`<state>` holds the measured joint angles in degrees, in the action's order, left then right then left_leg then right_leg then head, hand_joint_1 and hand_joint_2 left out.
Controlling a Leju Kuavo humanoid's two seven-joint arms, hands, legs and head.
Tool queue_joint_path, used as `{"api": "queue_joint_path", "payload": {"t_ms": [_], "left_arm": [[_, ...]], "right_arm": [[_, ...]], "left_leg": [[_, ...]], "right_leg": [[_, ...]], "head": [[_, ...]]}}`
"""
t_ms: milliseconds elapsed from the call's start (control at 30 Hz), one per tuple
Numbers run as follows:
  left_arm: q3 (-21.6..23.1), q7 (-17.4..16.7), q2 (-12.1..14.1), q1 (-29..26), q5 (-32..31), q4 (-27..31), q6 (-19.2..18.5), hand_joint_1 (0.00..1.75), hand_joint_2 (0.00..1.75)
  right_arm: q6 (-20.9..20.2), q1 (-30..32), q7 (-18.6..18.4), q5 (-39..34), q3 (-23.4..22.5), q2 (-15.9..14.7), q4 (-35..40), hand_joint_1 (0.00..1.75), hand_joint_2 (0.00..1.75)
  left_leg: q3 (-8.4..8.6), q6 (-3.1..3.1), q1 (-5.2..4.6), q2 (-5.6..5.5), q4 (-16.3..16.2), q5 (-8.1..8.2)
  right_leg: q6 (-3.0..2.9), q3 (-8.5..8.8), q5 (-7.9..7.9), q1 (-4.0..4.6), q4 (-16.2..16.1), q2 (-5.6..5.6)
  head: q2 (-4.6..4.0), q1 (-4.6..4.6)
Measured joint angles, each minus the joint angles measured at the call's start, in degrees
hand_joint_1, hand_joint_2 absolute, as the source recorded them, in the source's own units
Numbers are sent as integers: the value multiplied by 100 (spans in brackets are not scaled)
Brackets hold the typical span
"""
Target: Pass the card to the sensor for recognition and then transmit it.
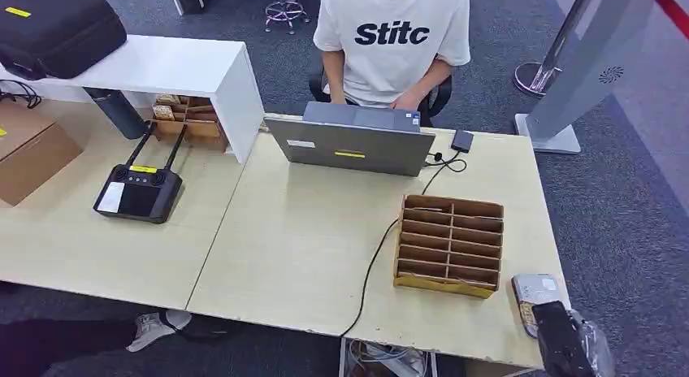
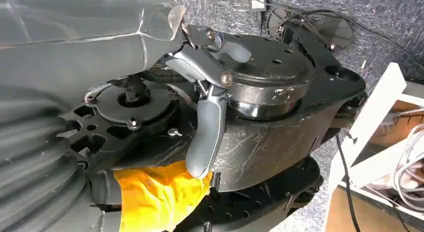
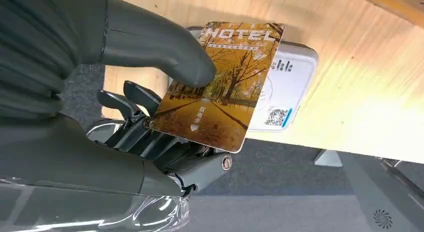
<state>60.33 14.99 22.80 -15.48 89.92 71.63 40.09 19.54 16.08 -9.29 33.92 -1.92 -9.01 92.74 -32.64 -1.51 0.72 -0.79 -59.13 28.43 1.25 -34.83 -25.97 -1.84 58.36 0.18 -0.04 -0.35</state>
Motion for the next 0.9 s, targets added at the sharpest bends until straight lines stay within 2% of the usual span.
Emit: {"api": "queue_joint_path", "payload": {"t_ms": [133, 367, 600, 767, 900], "left_arm": [[-2, 4, -4, 1, 0, 0, 0, 0, 175], [-2, 57, -13, -1, 0, 0, 0, 0, 175], [-2, 83, -31, -1, 0, 0, 0, 0, 175], [-2, 140, -31, 1, 0, 0, -53, 0, 175], [15, 136, -26, 29, -24, -6, -151, 0, 175]], "right_arm": [[92, 7, 94, -31, 4, -11, 0, 175, 175], [485, 6, 558, -46, 7, -2, 140, 175, 175], [536, 3, 601, -33, 7, 15, 291, 175, 175], [848, -62, 1231, -105, 7, 61, 542, 175, 175], [767, -449, 1616, -301, 120, 63, 872, 175, 175]], "left_leg": [[0, 0, 0, 0, 0, 0], [0, 0, 0, 0, 0, 0], [0, 0, 0, 0, 0, 0], [0, 0, 0, 2, 0, 0], [0, -2, 0, 12, 0, -2]], "right_leg": [[0, 0, 0, 0, 0, 0], [0, 0, 0, 0, 0, 0], [0, 1, 0, 0, 0, 0], [-1, 1, 1, 0, 1, 3], [-5, 0, 6, 0, 3, 9]], "head": [[0, 0], [0, 0], [0, 0], [0, 0], [0, 2]]}}
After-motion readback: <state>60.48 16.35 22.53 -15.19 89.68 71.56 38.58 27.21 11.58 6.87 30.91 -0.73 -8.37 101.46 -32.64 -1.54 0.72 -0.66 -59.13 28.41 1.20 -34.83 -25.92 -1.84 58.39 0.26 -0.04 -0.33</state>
